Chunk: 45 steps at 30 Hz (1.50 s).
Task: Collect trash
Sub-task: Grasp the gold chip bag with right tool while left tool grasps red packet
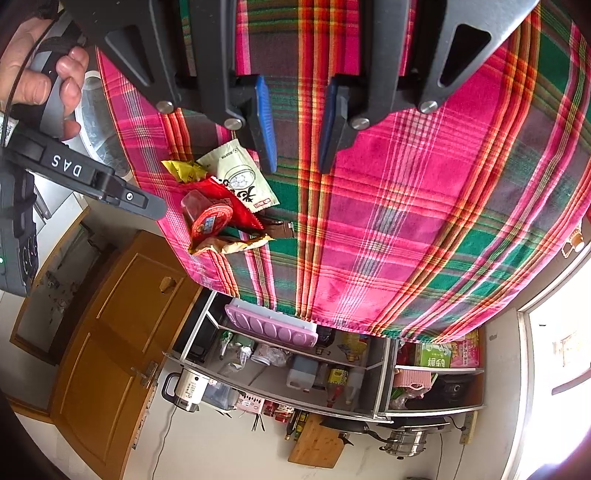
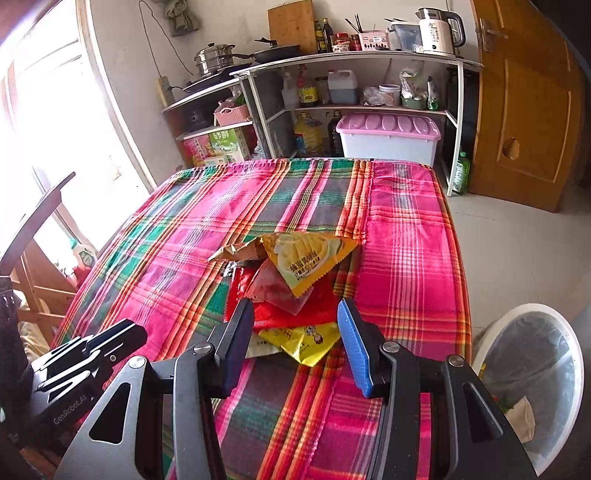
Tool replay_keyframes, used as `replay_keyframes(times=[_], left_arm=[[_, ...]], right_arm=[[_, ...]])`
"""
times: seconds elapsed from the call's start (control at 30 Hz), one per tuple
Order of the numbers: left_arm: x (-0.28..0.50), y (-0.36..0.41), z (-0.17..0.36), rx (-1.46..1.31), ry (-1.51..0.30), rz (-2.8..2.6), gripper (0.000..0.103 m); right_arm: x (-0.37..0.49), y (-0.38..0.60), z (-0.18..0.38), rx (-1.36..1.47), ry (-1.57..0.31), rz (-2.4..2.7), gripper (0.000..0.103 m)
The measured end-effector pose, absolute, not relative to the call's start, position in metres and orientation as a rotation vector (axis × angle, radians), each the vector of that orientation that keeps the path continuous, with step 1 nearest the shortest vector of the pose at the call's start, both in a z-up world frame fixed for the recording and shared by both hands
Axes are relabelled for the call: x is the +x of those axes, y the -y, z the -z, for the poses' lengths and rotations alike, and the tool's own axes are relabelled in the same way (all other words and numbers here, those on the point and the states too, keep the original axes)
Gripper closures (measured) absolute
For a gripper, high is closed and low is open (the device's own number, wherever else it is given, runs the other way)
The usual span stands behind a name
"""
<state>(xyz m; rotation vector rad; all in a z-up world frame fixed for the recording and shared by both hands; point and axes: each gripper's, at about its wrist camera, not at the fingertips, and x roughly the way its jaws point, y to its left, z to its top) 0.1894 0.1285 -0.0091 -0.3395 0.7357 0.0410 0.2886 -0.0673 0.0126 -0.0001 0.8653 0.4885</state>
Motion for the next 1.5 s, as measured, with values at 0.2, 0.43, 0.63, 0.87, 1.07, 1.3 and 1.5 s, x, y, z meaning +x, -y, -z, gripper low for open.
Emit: replay_keyframes(times=[0.2, 0.43, 0.63, 0.87, 1.07, 1.3, 1.5], left_arm=[[0.194, -0.138, 0.017, -0.366, -0.741, -0.041, 0.079], [0.196, -0.143, 0.025, -0.390, -0.748, -0.034, 0.079], [0.197, -0.145, 0.027, -0.400, -0.754, -0.028, 0.079], [0.207, -0.140, 0.025, -0.420, -0.758, -0.002, 0.079], [0.233, -0.126, 0.022, -0.453, -0.765, 0.062, 0.077], [0.266, -0.105, 0.034, -0.504, -0.813, 0.114, 0.057], [0.276, -0.092, 0.036, -0.486, -0.802, 0.127, 0.085]], right_arm=[[0.310, 0.048, -0.005, -0.018, -0.877, -0.503, 0.055], [0.329, 0.034, 0.002, -0.011, -0.917, -0.488, 0.055], [0.334, 0.044, 0.011, 0.052, -0.944, -0.458, 0.073], [0.336, 0.071, 0.007, 0.185, -0.927, -0.460, 0.093], [0.331, 0.088, 0.008, 0.225, -0.917, -0.451, 0.096], [0.326, 0.103, 0.011, 0.265, -0.925, -0.476, 0.096], [0.317, 0.113, 0.014, 0.295, -0.933, -0.494, 0.096]])
